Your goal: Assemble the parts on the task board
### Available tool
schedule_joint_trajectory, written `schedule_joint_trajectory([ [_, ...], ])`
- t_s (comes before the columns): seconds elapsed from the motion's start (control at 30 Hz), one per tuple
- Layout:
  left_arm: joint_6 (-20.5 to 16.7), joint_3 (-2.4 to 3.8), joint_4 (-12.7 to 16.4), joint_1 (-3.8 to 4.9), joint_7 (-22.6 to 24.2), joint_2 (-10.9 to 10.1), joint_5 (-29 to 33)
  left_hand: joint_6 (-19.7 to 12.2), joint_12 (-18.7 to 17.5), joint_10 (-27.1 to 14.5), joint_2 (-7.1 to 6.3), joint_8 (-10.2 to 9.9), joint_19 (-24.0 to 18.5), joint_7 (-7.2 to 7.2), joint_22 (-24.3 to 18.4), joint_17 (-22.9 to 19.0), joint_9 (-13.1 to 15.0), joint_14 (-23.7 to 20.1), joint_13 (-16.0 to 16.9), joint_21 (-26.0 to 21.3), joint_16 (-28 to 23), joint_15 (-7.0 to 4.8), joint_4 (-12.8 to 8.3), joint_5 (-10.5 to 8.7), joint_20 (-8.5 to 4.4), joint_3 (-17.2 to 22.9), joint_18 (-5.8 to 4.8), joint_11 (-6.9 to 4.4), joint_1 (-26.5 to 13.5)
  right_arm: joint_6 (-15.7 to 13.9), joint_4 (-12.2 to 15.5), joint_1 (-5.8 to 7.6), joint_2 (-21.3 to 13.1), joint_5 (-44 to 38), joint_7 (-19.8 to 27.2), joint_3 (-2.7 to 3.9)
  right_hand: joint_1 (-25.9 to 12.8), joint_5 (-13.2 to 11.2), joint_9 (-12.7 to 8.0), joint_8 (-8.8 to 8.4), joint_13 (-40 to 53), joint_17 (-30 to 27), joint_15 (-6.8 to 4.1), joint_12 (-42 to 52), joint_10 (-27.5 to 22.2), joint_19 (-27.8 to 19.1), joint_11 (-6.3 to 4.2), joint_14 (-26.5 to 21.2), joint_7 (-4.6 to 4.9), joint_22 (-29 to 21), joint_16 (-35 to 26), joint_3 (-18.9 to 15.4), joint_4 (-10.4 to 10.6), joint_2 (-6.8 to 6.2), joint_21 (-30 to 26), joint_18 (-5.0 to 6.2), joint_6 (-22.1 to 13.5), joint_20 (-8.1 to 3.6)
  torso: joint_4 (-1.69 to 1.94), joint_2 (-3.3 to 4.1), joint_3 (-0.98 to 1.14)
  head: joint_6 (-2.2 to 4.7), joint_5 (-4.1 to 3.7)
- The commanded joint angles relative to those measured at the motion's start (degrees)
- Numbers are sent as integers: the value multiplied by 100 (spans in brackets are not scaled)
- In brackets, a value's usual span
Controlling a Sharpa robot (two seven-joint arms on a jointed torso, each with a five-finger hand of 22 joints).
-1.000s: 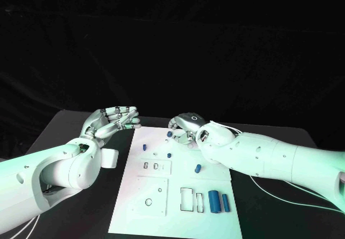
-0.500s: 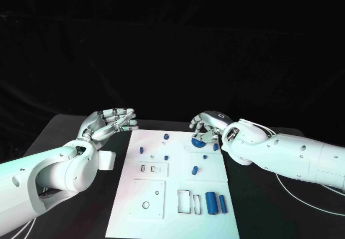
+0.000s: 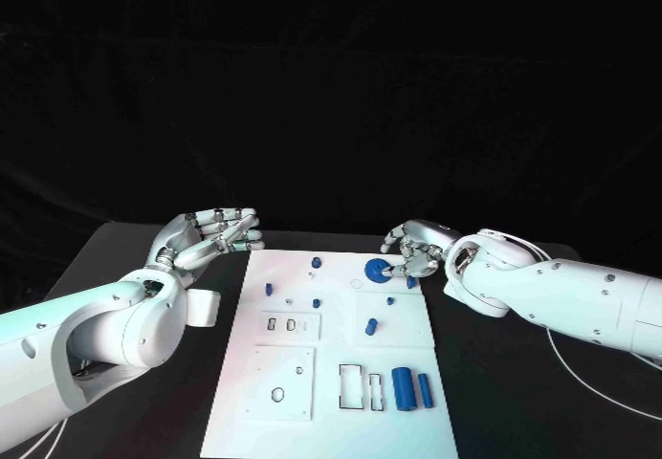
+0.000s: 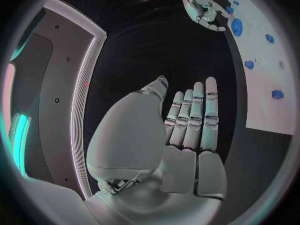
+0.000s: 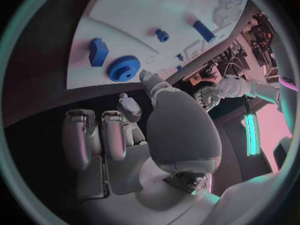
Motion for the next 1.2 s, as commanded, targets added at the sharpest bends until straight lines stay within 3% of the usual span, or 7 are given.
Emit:
schedule_joint_trajectory([
  [0.03,120,5,7,10,20,10,-4,-46,-23,-36,-55,-21,4,48,9,6,-8,-31,-7,32,3,25,-4,-22,22,31,6,3,-20,397,-69,-7,48,281,-78,-1,53,-5,18,33,18,103,52,13,-65,128,3,342,7,840,22,-42,51,7,17,-33,-52,41,6,5,-6,-19,2],
  [0.3,121,4,3,10,19,15,-4,-46,-23,-36,-55,-21,4,48,9,6,-8,-31,-7,32,3,25,-4,-22,22,31,6,3,-20,488,-245,-16,223,342,-83,-8,133,-6,52,112,396,194,67,396,95,141,17,360,18,860,69,-81,128,37,25,-36,-95,57,24,3,-13,-45,3],
  [0.7,114,4,-7,10,16,13,-4,-46,-23,-36,-55,-21,4,48,9,6,-8,-31,-7,32,3,25,-4,-22,22,31,6,3,-20,546,-396,-24,331,355,-98,-11,218,9,79,203,678,276,67,687,230,181,13,374,11,920,108,-18,169,86,62,-51,-45,61,2,0,-14,-80,24],
  [1.2,132,4,-18,10,0,19,-4,-45,-32,-36,-53,-20,-5,43,13,15,-7,-35,-5,41,2,24,-8,-21,22,34,6,1,-23,631,-587,-53,445,207,-136,-23,294,62,81,243,791,358,64,801,271,210,8,387,8,964,141,82,170,113,90,-62,-13,59,7,3,-15,-108,32],
])
